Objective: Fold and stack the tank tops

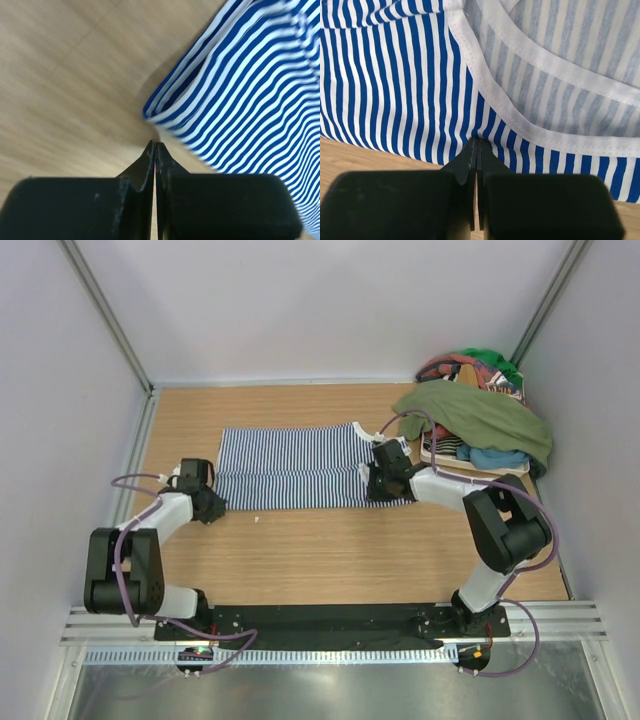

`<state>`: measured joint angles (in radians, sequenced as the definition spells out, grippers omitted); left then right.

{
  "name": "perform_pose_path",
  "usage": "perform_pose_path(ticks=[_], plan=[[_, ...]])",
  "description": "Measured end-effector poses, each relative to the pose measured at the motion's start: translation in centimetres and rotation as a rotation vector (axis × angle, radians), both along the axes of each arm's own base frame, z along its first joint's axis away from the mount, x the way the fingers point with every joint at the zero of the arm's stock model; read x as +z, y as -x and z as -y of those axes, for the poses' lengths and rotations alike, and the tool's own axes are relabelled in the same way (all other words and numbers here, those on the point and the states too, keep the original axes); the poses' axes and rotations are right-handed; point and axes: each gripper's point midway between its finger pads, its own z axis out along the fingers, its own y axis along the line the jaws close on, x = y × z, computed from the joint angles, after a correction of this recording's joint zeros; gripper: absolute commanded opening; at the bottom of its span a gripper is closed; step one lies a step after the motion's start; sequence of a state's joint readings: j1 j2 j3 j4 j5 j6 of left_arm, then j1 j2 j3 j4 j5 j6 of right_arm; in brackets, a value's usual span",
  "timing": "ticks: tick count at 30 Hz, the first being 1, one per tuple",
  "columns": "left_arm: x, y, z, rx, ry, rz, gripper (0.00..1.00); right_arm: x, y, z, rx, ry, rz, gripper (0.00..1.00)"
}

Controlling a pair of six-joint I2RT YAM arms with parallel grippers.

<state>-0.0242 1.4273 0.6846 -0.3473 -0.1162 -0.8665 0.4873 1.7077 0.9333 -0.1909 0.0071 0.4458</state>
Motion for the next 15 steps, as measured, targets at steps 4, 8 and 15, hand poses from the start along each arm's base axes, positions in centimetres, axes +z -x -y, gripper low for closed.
perform_pose_path(ticks=[4,8,15], plan=[[0.0,2.8,0.6,-0.010,0.035,0.025,0.00,0.0,2.2,1.0,-0.005,0.001,-0.016,0.01],[0.4,5.6,1.4,-0.020,0.084,0.062,0.00,-0.1,5.4,2.2,-0.011,0.011,-0.055,0.01],[4.0,7.1,1.9,-0.004,0.120,0.229,0.44,1.2,7.7,3.4,-0.035,0.032,-0.056,0.38]])
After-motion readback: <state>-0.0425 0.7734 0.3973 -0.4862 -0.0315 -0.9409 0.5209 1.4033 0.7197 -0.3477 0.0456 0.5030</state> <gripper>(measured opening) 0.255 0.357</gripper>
